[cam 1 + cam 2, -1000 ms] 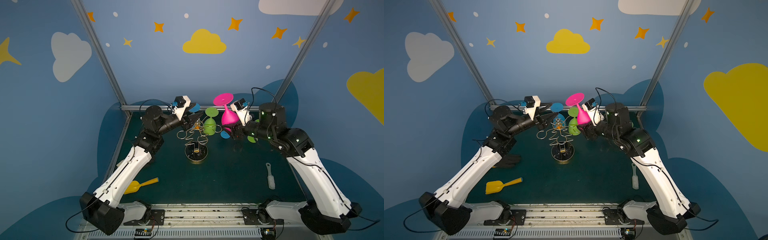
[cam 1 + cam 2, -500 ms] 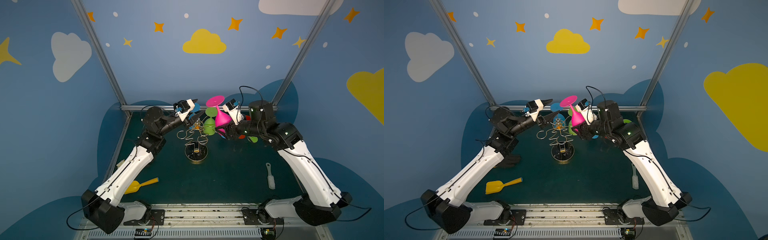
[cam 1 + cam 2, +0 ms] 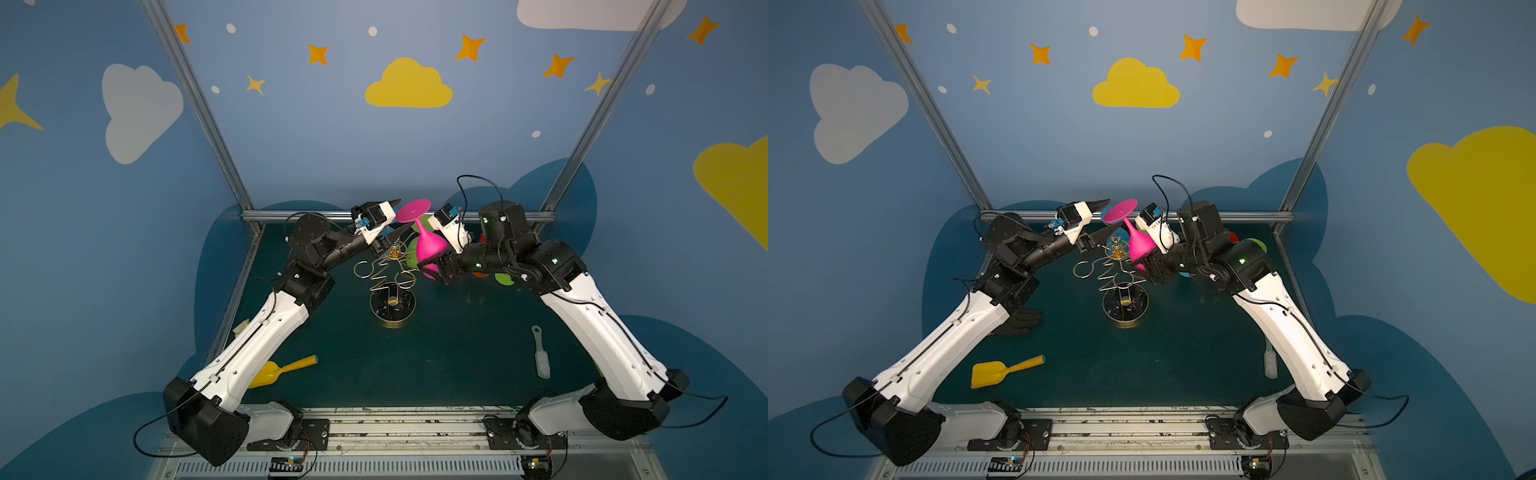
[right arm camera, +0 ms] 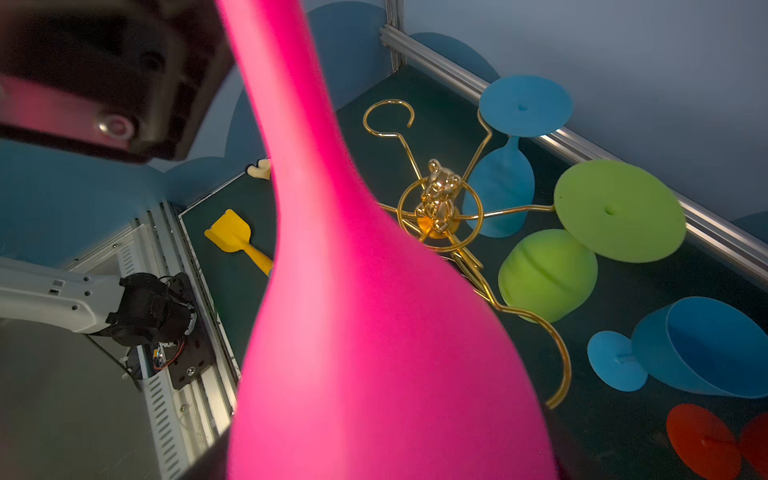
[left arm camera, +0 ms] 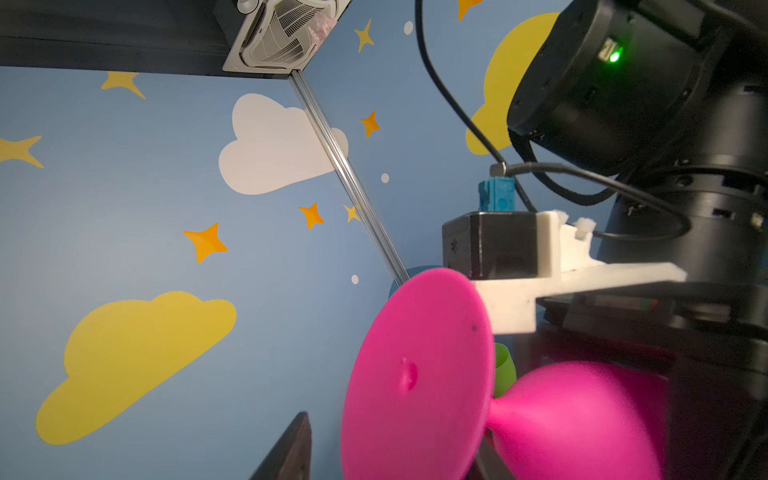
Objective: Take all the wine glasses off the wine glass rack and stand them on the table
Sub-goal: 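Carry the magenta glass with both grippers away from the rack, turning it sideways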
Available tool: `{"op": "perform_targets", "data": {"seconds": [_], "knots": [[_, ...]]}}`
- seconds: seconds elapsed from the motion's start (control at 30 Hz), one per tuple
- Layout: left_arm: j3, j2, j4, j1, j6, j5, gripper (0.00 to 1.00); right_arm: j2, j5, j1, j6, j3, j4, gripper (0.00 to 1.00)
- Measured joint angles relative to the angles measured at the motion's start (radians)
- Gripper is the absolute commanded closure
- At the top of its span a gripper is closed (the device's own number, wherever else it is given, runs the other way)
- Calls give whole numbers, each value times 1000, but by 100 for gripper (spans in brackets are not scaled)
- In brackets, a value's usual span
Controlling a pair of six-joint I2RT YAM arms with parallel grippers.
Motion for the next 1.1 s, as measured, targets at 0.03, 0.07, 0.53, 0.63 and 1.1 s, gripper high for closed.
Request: {"op": "perform_targets", "data": {"seconds": [0.03, 0.07, 0.53, 0.63, 1.1], "knots": [[2, 0, -2, 0, 3, 2, 58, 1, 2, 2, 2, 0, -1, 75], [5, 0, -2, 0, 5, 3, 61, 2, 1, 2, 3, 0, -1, 75], [-2, 0, -44, -2, 111, -3, 97, 21, 0, 4, 58, 29, -46, 43], [-13, -5, -43, -3, 114, -19, 97, 21, 0, 5, 70, 29, -51, 23], [-137, -88, -10, -4, -163, -256, 97, -215, -141, -106, 158, -219, 333, 13]]}}
